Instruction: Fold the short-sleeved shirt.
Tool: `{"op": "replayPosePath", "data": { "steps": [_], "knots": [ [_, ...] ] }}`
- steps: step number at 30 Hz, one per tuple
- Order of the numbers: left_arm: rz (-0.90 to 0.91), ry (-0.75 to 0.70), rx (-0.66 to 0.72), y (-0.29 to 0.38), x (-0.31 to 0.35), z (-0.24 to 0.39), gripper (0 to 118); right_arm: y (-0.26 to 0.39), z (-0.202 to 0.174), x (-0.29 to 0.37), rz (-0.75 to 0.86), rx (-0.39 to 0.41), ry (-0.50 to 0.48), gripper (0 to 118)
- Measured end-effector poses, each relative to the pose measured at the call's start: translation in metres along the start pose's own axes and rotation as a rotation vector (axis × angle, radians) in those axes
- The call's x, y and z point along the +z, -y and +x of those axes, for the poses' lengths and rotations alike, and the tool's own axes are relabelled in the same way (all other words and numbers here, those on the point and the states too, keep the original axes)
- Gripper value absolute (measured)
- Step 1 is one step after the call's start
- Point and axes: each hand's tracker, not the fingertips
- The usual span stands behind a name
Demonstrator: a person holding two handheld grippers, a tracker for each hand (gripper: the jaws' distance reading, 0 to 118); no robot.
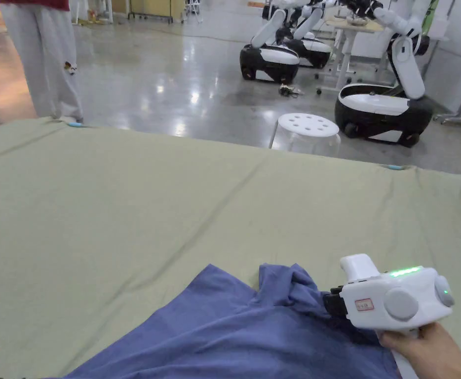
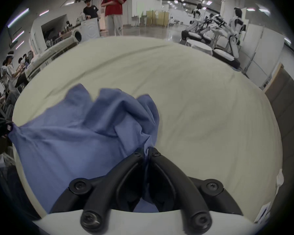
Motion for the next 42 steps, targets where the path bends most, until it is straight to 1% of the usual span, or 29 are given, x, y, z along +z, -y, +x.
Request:
{"op": "replayPosePath", "data": {
  "steps": [1, 3, 6, 9, 11, 13, 14, 17, 19, 22, 26, 30, 32, 36, 39, 42],
  "knots": [
    [0.004, 0.004, 0.007, 0.001, 0.004, 0.006, 2, 0.003, -0.003, 0.016, 0.027, -0.037, -0.017, 8],
    [0.016, 0.016, 0.019, -0.002, 0.003, 0.005, 2, 0.008, -0.006, 0.046, 0.093, -0.109, -0.007, 8],
    [0.045, 0.068, 0.057, -0.013, 0.003, -0.001, 2, 0.008, -0.007, 0.087, 0.168, -0.163, 0.032, 8],
    [0.107, 0.086, 0.056, -0.041, 0.011, -0.001, 1, -0.005, -0.002, 0.131, 0.253, -0.179, 0.065, 8],
    [0.199, 0.092, 0.055, -0.069, 0.021, -0.002, 1, -0.020, 0.004, 0.165, 0.329, -0.187, 0.078, 8],
    [0.236, 0.090, 0.049, -0.100, 0.033, 0.002, 0, -0.039, 0.010, 0.198, 0.406, -0.170, 0.112, 8],
    [0.284, 0.089, 0.039, -0.117, 0.041, 0.005, 0, -0.049, 0.013, 0.216, 0.445, -0.167, 0.125, 8],
    [0.374, 0.097, 0.036, -0.170, 0.062, 0.013, 0, -0.084, 0.031, 0.262, 0.531, -0.205, 0.120, 8],
    [0.424, 0.078, 0.022, -0.206, 0.076, 0.017, 0, -0.106, 0.042, 0.291, 0.593, -0.223, 0.139, 8],
    [0.498, 0.039, 0.002, -0.258, 0.093, 0.025, 0, -0.137, 0.054, 0.329, 0.674, -0.223, 0.175, 8],
    [0.585, -0.002, 0.021, -0.330, 0.115, 0.031, 0, -0.181, 0.070, 0.366, 0.770, -0.254, 0.193, 8],
    [0.646, -0.023, 0.029, -0.394, 0.134, 0.034, 0, -0.218, 0.082, 0.387, 0.839, -0.295, 0.185, 8],
    [0.669, -0.040, 0.016, -0.418, 0.145, 0.036, 0, -0.233, 0.084, 0.394, 0.859, -0.291, 0.196, 8],
    [0.706, -0.077, -0.002, -0.433, 0.152, 0.046, 0, -0.247, 0.085, 0.390, 0.869, -0.277, 0.217, 8],
    [0.675, -0.084, -0.007, -0.432, 0.122, 0.042, 0, -0.240, 0.090, 0.361, 0.829, -0.284, 0.237, 8],
    [0.602, -0.081, -0.009, -0.412, 0.075, 0.045, 0, -0.223, 0.096, 0.312, 0.745, -0.303, 0.257, 8]
  ]
}}
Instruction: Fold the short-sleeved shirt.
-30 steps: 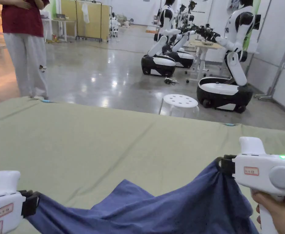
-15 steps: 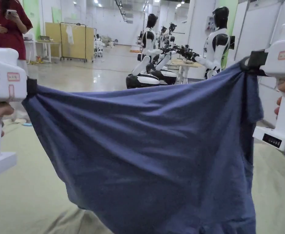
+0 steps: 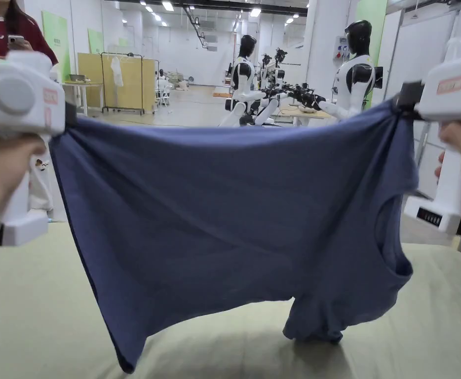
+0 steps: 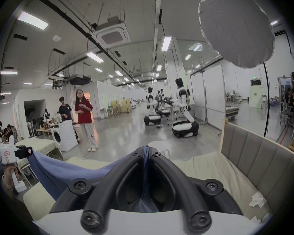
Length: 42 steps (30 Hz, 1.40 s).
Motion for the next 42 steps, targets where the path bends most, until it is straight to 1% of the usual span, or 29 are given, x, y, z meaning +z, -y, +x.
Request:
{"op": "replayPosePath", "data": {
  "steps": [2, 4, 5, 8, 12, 16, 18, 19, 20, 21, 22, 24, 27, 29, 30, 32, 33, 34, 35, 36, 37, 38, 39, 40, 41, 42],
  "knots": [
    [-0.064, 0.005, 0.008, 0.035, -0.023, 0.004, 0, 0.035, 0.007, -0.020, -0.044, -0.011, 0.020, 8],
    [-0.077, 0.003, 0.018, 0.071, -0.026, 0.014, 0, 0.065, 0.012, -0.032, -0.093, -0.035, 0.058, 8],
    [-0.093, 0.010, 0.018, 0.084, -0.030, 0.016, 0, 0.076, 0.015, -0.035, -0.109, -0.039, 0.060, 8],
    [-0.128, 0.027, 0.030, 0.108, -0.019, 0.021, 0, 0.092, 0.021, -0.029, -0.131, -0.022, 0.060, 8],
    [-0.117, 0.039, 0.022, 0.118, 0.013, 0.021, 0, 0.099, 0.029, 0.008, -0.121, -0.016, 0.024, 8],
    [-0.112, 0.074, 0.019, 0.138, 0.067, 0.017, 0, 0.122, 0.034, 0.063, -0.134, 0.008, -0.009, 8],
    [-0.154, 0.104, 0.017, 0.158, 0.096, 0.016, 0, 0.142, 0.038, 0.096, -0.149, 0.013, -0.030, 8],
    [-0.202, 0.137, 0.001, 0.170, 0.109, 0.012, 0, 0.156, 0.040, 0.113, -0.160, 0.011, -0.033, 8],
    [-0.216, 0.137, -0.021, 0.186, 0.125, 0.011, 0, 0.171, 0.043, 0.129, -0.180, 0.012, -0.038, 8],
    [-0.224, 0.135, -0.034, 0.202, 0.139, 0.011, 0, 0.186, 0.045, 0.142, -0.210, 0.020, -0.042, 8],
    [-0.267, 0.142, -0.059, 0.221, 0.154, 0.010, 0, 0.206, 0.047, 0.158, -0.226, 0.017, -0.039, 8],
    [-0.344, 0.153, -0.063, 0.259, 0.174, 0.003, 0, 0.245, 0.051, 0.180, -0.313, 0.033, -0.031, 8],
    [-0.475, 0.184, -0.070, 0.327, 0.200, -0.002, 0, 0.311, 0.057, 0.207, -0.439, -0.003, -0.023, 8],
    [-0.584, 0.198, -0.030, 0.372, 0.209, -0.005, 0, 0.357, 0.060, 0.217, -0.538, -0.013, -0.005, 8],
    [-0.626, 0.197, -0.016, 0.390, 0.210, -0.006, 0, 0.381, 0.067, 0.216, -0.590, -0.031, 0.005, 8],
    [-0.685, 0.193, 0.014, 0.420, 0.208, -0.006, 1, 0.415, 0.070, 0.215, -0.670, -0.064, 0.044, 8],
    [-0.686, 0.177, 0.007, 0.427, 0.208, -0.005, 3, 0.426, 0.072, 0.213, -0.698, -0.066, 0.057, 8],
    [-0.669, 0.177, 0.007, 0.428, 0.208, -0.005, 12, 0.434, 0.074, 0.212, -0.697, -0.074, 0.066, 10],
    [-0.653, 0.168, 0.018, 0.428, 0.209, -0.005, 36, 0.435, 0.076, 0.214, -0.676, -0.085, 0.073, 18],
    [-0.619, 0.154, 0.029, 0.422, 0.213, -0.005, 91, 0.431, 0.077, 0.217, -0.653, -0.091, 0.084, 44],
    [-0.565, 0.155, 0.022, 0.415, 0.222, -0.005, 115, 0.422, 0.076, 0.225, -0.592, -0.086, 0.083, 69],
    [-0.518, 0.157, 0.010, 0.408, 0.231, -0.003, 118, 0.413, 0.072, 0.234, -0.540, -0.065, 0.081, 89],
    [-0.400, 0.181, 0.002, 0.398, 0.247, -0.001, 117, 0.402, 0.068, 0.245, -0.467, -0.047, 0.073, 95],
    [-0.284, 0.192, 0.000, 0.388, 0.265, 0.002, 117, 0.392, 0.063, 0.256, -0.389, -0.043, 0.055, 95],
    [-0.213, 0.175, -0.001, 0.380, 0.280, 0.006, 117, 0.382, 0.056, 0.270, -0.306, -0.040, 0.023, 95],
    [-0.153, 0.170, -0.006, 0.377, 0.292, 0.009, 117, 0.375, 0.049, 0.281, -0.256, -0.031, -0.010, 95]
  ]
}}
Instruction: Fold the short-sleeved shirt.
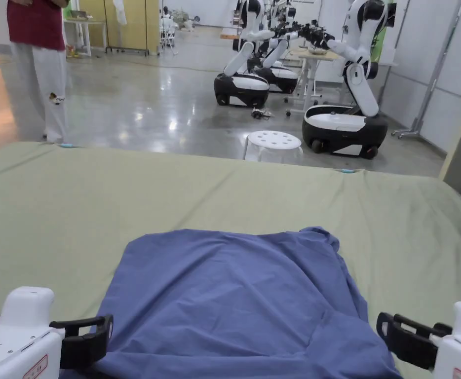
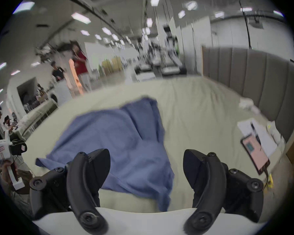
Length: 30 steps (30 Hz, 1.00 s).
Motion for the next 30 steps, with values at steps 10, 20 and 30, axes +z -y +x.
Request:
{"op": "replayPosePath", "data": {
  "steps": [10, 20, 30],
  "knots": [
    [-0.092, -0.093, -0.077, 0.038, 0.035, 0.002, 0, 0.037, -0.039, 0.038, 0.070, 0.109, -0.005, 3],
    [-0.305, -0.046, -0.032, 0.058, -0.031, -0.044, 109, 0.049, -0.026, 0.010, -0.063, 0.084, 0.038, 3],
    [-0.349, -0.043, -0.071, 0.057, -0.087, -0.015, 0, 0.048, 0.026, -0.022, -0.331, 0.041, 0.127, 74]
  ]
}}
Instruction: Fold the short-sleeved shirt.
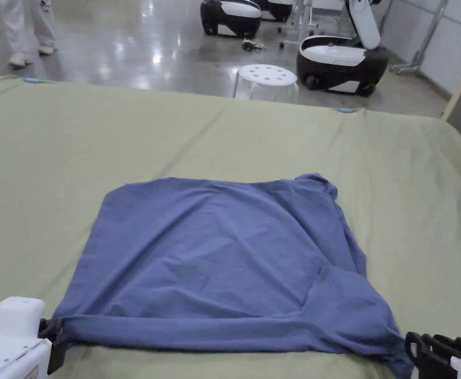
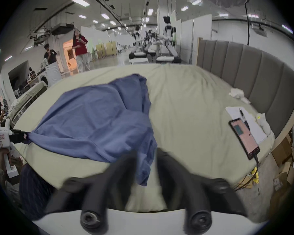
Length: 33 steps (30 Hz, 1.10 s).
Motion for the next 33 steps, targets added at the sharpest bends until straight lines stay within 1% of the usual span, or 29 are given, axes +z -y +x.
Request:
{"op": "replayPosePath", "data": {
  "steps": [1, 2, 3, 5, 6, 7, 8, 9, 10, 13, 15, 16, 18, 20, 22, 24, 25, 27, 28, 29, 31, 32, 33],
  "knots": [
    [-0.008, 0.001, 0.000, -0.002, -0.001, 0.001, 0, -0.002, 0.004, -0.008, -0.037, -0.001, -0.030, 83],
    [-0.015, 0.001, 0.000, -0.003, 0.000, 0.004, 0, -0.003, 0.006, -0.016, -0.082, 0.006, -0.037, 83],
    [-0.014, -0.005, 0.001, -0.001, 0.004, 0.008, 0, -0.004, 0.006, -0.023, -0.103, 0.017, -0.041, 100],
    [-0.014, -0.004, 0.002, -0.002, 0.003, 0.009, 0, -0.007, 0.000, -0.038, -0.122, 0.059, -0.052, 100],
    [-0.018, -0.006, 0.004, -0.003, 0.002, 0.010, 0, -0.007, -0.002, -0.046, -0.126, 0.065, -0.057, 100],
    [-0.019, -0.007, 0.004, -0.002, 0.005, 0.012, 0, -0.009, -0.005, -0.054, -0.169, 0.077, -0.081, 99],
    [-0.023, -0.007, 0.002, -0.002, 0.004, 0.013, 0, -0.010, -0.005, -0.060, -0.185, 0.064, -0.115, 90],
    [-0.029, -0.006, -0.001, -0.003, 0.003, 0.014, 0, -0.011, -0.005, -0.063, -0.178, 0.046, -0.126, 39],
    [-0.040, -0.007, -0.010, -0.004, 0.003, 0.014, 0, -0.013, -0.006, -0.063, -0.174, 0.040, -0.107, 9],
    [-0.052, -0.028, -0.057, -0.010, 0.015, 0.016, 0, -0.022, -0.008, -0.044, -0.116, 0.013, -0.152, 9],
    [-0.019, -0.021, -0.052, -0.021, 0.028, 0.013, 0, -0.034, -0.007, -0.027, -0.064, -0.006, -0.172, 9],
    [0.017, -0.023, -0.039, -0.035, 0.035, 0.013, 0, -0.045, -0.008, -0.021, -0.037, -0.009, -0.170, 9],
    [0.038, -0.038, -0.061, -0.062, 0.039, 0.015, 0, -0.068, -0.010, -0.012, -0.009, -0.012, -0.171, 9],
    [0.084, -0.035, -0.067, -0.094, 0.032, 0.010, 0, -0.101, -0.012, -0.017, 0.023, -0.021, -0.168, 9],
    [0.075, -0.030, -0.070, -0.128, 0.008, 0.009, 0, -0.133, -0.016, -0.037, 0.030, -0.019, -0.157, 10],
    [0.027, -0.041, -0.086, -0.155, -0.031, 0.006, 0, -0.160, -0.022, -0.071, 0.027, -0.017, -0.115, 10],
    [-0.020, -0.027, -0.073, -0.168, -0.054, 0.005, 0, -0.172, -0.026, -0.095, -0.020, -0.020, -0.080, 11],
    [-0.119, -0.035, -0.052, -0.180, -0.099, 0.004, 0, -0.183, -0.032, -0.139, -0.069, -0.029, -0.047, 11],
    [-0.179, -0.018, -0.008, -0.182, -0.121, 0.002, 0, -0.185, -0.034, -0.159, -0.107, -0.034, -0.026, 11],
    [-0.224, 0.002, 0.047, -0.181, -0.137, -0.001, 3, -0.184, -0.036, -0.174, -0.146, -0.030, -0.007, 14],
    [-0.260, 0.047, 0.157, -0.172, -0.153, -0.006, 17, -0.179, -0.034, -0.191, -0.184, -0.052, 0.004, 23],
    [-0.255, 0.037, 0.152, -0.170, -0.151, -0.007, 17, -0.177, -0.033, -0.191, -0.176, -0.057, -0.009, 23],
    [-0.243, 0.027, 0.134, -0.169, -0.146, -0.006, 66, -0.176, -0.032, -0.183, -0.157, -0.056, -0.011, 47]
  ]
}}
